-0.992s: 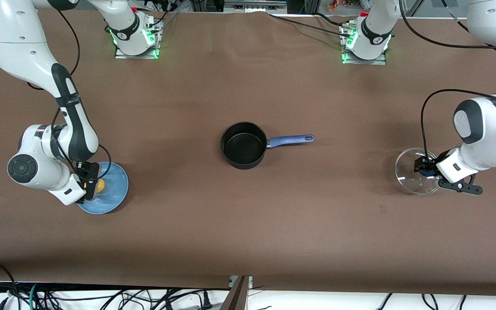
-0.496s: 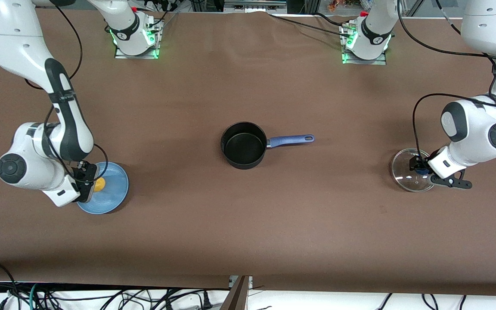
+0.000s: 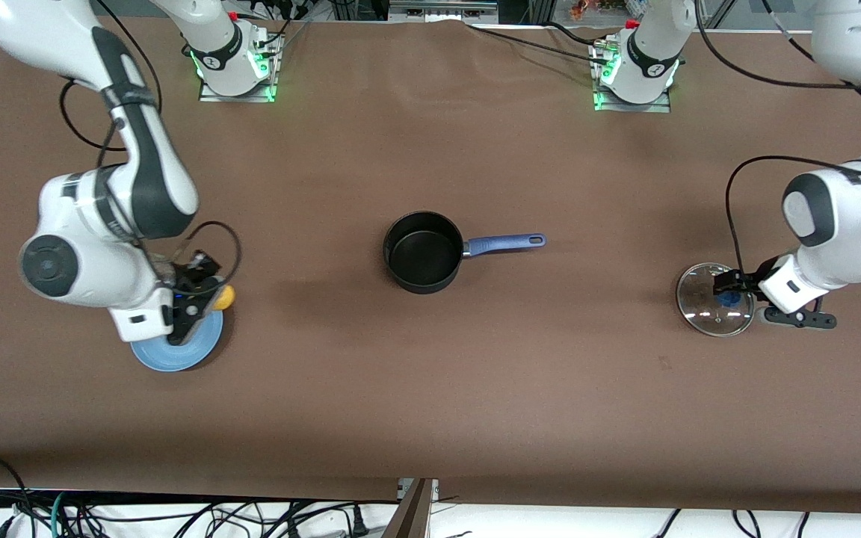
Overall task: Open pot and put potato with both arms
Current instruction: 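Lower the lid onto the table with the left gripper while the right lifts the potato, then carry the yellow potato over the saucepan with the right gripper and lower it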
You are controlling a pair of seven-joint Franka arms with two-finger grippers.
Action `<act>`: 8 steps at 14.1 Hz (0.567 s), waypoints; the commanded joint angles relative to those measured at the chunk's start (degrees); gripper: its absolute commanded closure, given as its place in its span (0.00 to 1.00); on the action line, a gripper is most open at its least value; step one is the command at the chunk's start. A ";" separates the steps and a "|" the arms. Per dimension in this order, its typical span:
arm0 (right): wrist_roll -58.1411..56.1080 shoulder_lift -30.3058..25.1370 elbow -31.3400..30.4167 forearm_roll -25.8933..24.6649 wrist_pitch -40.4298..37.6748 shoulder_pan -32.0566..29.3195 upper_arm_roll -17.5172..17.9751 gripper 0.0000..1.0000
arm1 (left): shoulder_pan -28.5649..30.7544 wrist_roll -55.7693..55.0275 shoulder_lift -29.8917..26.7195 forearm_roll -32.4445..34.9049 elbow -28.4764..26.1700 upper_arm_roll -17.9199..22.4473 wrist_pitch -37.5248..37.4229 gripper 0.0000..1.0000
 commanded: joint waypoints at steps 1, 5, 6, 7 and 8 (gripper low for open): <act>18.90 0.78 1.45 1.16 -0.92 4.69 3.79 0.84 | 0.20 -6.93 -5.74 1.38 6.02 -2.10 -13.55 0.02; 44.40 2.79 1.81 1.42 5.75 15.50 3.98 0.84 | 0.46 -17.04 -10.58 5.53 14.99 -6.93 -29.81 0.00; 50.30 3.59 1.81 1.34 7.68 18.31 3.98 0.84 | 0.46 -18.62 -11.54 5.53 17.01 -7.38 -32.90 0.00; 55.14 4.90 1.81 1.34 10.57 20.51 3.98 0.84 | 0.46 -19.08 -12.34 5.53 18.60 -7.64 -35.36 0.00; 58.58 6.04 1.81 1.34 13.91 22.27 3.98 0.84 | 0.37 -19.08 -12.78 5.53 20.18 -7.73 -37.65 0.00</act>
